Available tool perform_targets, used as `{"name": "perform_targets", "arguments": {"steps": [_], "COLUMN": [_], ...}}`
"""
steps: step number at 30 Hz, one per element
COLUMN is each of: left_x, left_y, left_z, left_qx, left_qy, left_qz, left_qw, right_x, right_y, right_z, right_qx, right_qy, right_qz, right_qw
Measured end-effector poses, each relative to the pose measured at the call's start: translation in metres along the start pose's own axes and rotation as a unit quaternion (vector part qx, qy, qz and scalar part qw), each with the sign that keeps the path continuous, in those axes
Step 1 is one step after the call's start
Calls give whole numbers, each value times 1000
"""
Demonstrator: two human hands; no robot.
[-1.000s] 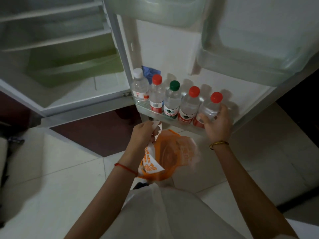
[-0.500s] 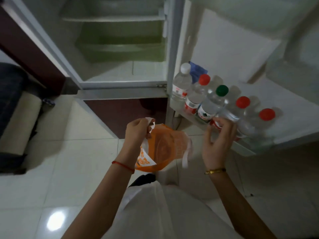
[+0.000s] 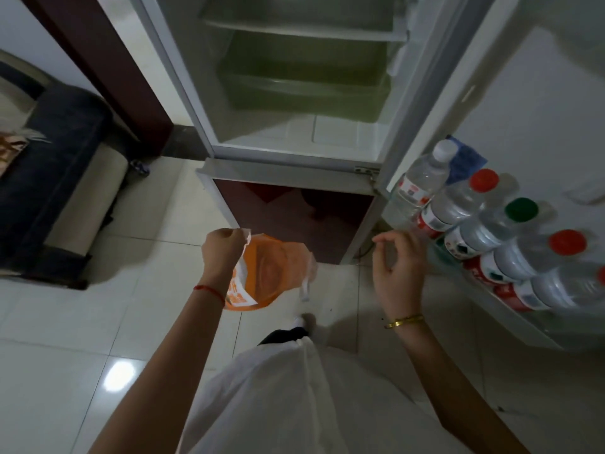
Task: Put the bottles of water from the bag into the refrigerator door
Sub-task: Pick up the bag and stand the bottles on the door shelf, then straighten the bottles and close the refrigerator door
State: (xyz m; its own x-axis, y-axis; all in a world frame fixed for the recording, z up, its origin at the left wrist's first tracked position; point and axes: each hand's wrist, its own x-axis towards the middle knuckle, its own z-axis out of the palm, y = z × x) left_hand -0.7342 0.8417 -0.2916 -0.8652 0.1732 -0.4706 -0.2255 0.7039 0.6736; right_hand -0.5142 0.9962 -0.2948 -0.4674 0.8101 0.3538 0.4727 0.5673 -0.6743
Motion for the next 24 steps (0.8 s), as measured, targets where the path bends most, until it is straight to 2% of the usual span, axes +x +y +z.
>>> {"name": "perform_targets", "arguments": {"steps": [4,9,14,18,24], "left_x": [22,34,29,17,-5], "left_y": [-3,17,48,71,91], "left_z": [-12,-12,-4,-2,11], "left_qx": [58,-46,-153,-236,-209], "left_qy": [23,29,-10,-68,-142], "left_qz": [12,63,137,200,342], "left_qw": [998,997,979,948,905], "right_x": [4,8,12,15,22], "right_y": [-5,-9,-11,-12,-16], "right_z": [10,16,16,11,-2], "right_qx": [-9,-10,-14,-6,3], "right_qy": [-19,-4,18,43,86], "right_qz": [14,38,56,65,83], "right_qw": [1000,999,998,997,993]}}
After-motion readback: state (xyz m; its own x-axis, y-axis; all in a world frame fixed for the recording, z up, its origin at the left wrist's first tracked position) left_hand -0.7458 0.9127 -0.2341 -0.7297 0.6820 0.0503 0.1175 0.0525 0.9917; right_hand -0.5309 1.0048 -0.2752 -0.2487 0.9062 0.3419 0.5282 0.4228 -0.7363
